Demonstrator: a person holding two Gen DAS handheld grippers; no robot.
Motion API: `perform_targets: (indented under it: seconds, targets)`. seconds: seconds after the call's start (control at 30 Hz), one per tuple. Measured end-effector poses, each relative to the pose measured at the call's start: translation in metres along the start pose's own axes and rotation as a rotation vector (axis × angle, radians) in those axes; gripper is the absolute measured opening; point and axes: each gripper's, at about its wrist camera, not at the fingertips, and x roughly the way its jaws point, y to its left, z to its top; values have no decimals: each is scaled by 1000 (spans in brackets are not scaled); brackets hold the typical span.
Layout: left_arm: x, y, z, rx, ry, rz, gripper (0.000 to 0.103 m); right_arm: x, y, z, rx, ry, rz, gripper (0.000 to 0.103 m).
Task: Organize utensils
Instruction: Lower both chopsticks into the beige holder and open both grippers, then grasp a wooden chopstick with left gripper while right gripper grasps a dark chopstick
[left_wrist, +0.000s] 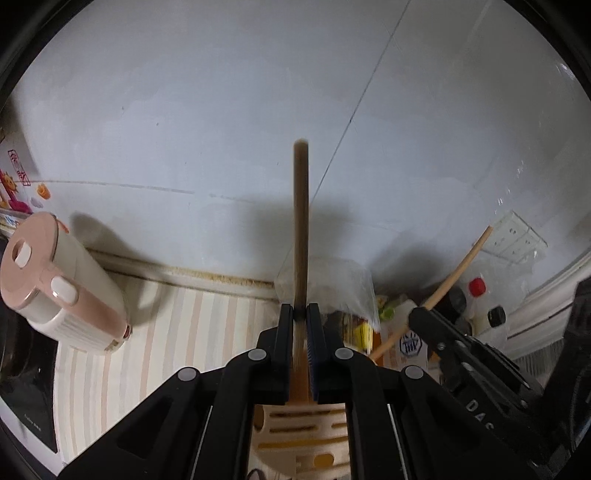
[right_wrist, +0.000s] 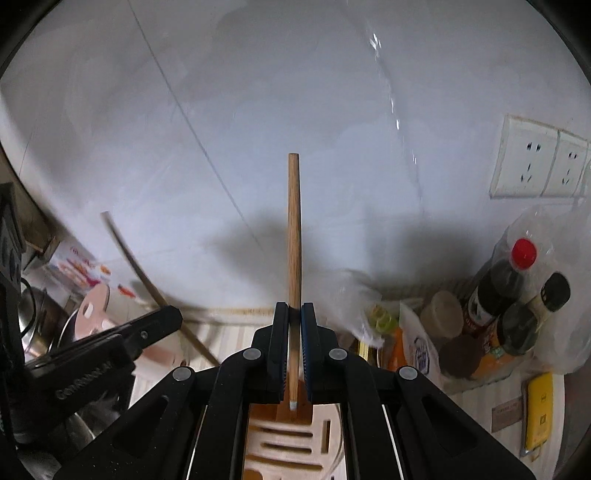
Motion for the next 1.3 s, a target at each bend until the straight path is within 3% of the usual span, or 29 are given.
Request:
perform_targets:
  seconds: [0.17,0.23,0.27,0.3,0.37,0.43,0.47,0.5,0.57,0.7,0.73,1.0,1.1,1.3]
  targets:
    - [-12,-1,-8,17,7,12,12,2,2,-7,-20,96,34,10]
    - [-21,-3,-9,28,-10,44,37,-6,0,-8,-10,93,36,26]
    - [-30,-2,-11,29,-31,68,61,-12,-2,-8,1,81,33,36]
    - [-36,0,-13,28,-53,78,72,-19,-5,-8,11,67,31,41]
    - [-48,4,-18,34,-100,122,73,-33,-9,-9,18,47,13,46]
    - [-53,9,-24,34,-110,163,87,-46,-12,-12,21,29,-18,49]
    - [-54,12,-26,30,-117,174,100,-50,-12,-13,19,25,-32,52]
    - [-57,15,-31,26,-135,183,103,-55,-13,-18,13,18,-48,56]
    - [-62,18,-39,31,-149,208,103,-62,-15,-23,8,10,-97,64]
    - [-74,24,-60,26,-174,221,103,-78,-14,-42,11,-36,-129,98]
    - [-77,25,-65,25,-179,219,103,-83,-16,-48,17,-47,-128,100]
    - [-82,42,-109,12,-165,260,103,-114,-18,-89,16,-119,-210,102]
    - [-72,51,-130,10,-133,286,103,-111,-23,-107,7,-84,-243,102]
    - [-31,61,-172,46,-19,341,103,-81,-42,-158,18,70,-269,101]
